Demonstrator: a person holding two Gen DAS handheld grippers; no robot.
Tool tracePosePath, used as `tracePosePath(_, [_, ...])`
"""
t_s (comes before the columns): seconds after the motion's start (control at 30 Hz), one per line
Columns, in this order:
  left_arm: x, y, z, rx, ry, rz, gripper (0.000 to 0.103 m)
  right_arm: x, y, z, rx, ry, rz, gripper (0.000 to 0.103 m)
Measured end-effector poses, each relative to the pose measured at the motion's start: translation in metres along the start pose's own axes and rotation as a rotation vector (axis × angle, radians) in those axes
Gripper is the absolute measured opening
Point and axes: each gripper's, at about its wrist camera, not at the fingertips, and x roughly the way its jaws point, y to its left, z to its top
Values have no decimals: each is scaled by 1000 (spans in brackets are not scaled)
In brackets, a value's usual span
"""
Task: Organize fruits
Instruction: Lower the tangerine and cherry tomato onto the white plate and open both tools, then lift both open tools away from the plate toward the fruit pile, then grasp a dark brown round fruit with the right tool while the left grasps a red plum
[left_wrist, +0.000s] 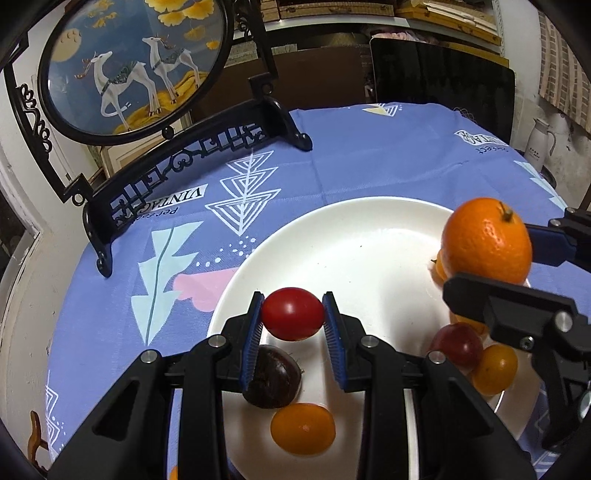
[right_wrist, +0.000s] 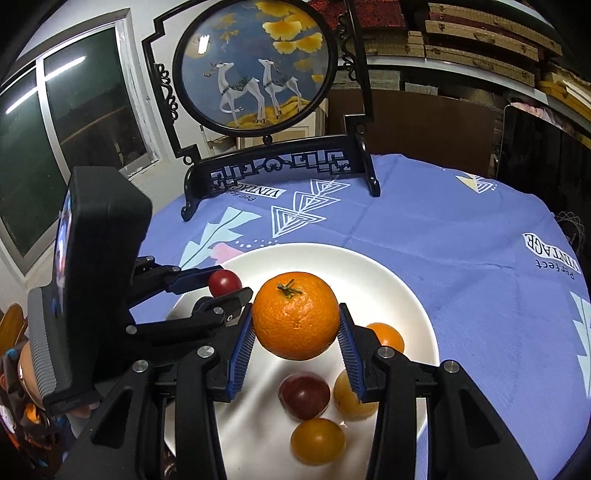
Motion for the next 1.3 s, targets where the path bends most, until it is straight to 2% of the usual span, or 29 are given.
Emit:
tracePosePath(0.13, [6, 0, 2, -9, 13, 6, 32, 6, -2, 3, -6, 9, -21, 45])
tracePosePath(0.2, [7, 1, 2, -17, 16, 10, 49, 7, -2, 4, -12, 13, -44, 47])
tracePosePath(0.23, [5, 2, 1, -18, 6, 15, 61, 4, -4, 3, -7, 4, -45, 50])
tracePosePath(0.3, [-1, 3, -1, -11, -23, 28, 64, -5, -5, 2, 4, -21, -35, 52])
tracePosePath(0.33, [-3, 3, -2, -7, -24, 26, 65, -9, -6, 1, 7, -29, -33, 57])
tracePosePath(0.47, [-15, 4, -5, -6, -42, 33, 70, -29, -6, -7, 33, -51, -24, 61])
tracePosePath(0.53, [-26, 5, -11, -6, -66, 37, 74, -40, -6, -15, 55, -61, -13, 75])
tracePosePath(0.8, [-73, 33, -50, -37, -97, 29, 84, -86, 20, -83, -29, -48, -44, 75])
tracePosePath(0.9, [-93, 52, -69, -71, -94, 24, 86, -99, 33, -111, -93, -13, -76, 75])
tracePosePath(1.03, [-116, 74, -98, -101, -90, 13, 89, -104, 49, -152, -169, 55, -78, 75])
tracePosePath(1.17, [-128, 75, -125, -52, -63, -27, 90, -91, 45, -172, -179, 145, -89, 74])
tracePosePath(1.3, [-137, 65, -149, 26, -53, -73, 90, -81, 44, -171, -161, 191, -55, 65])
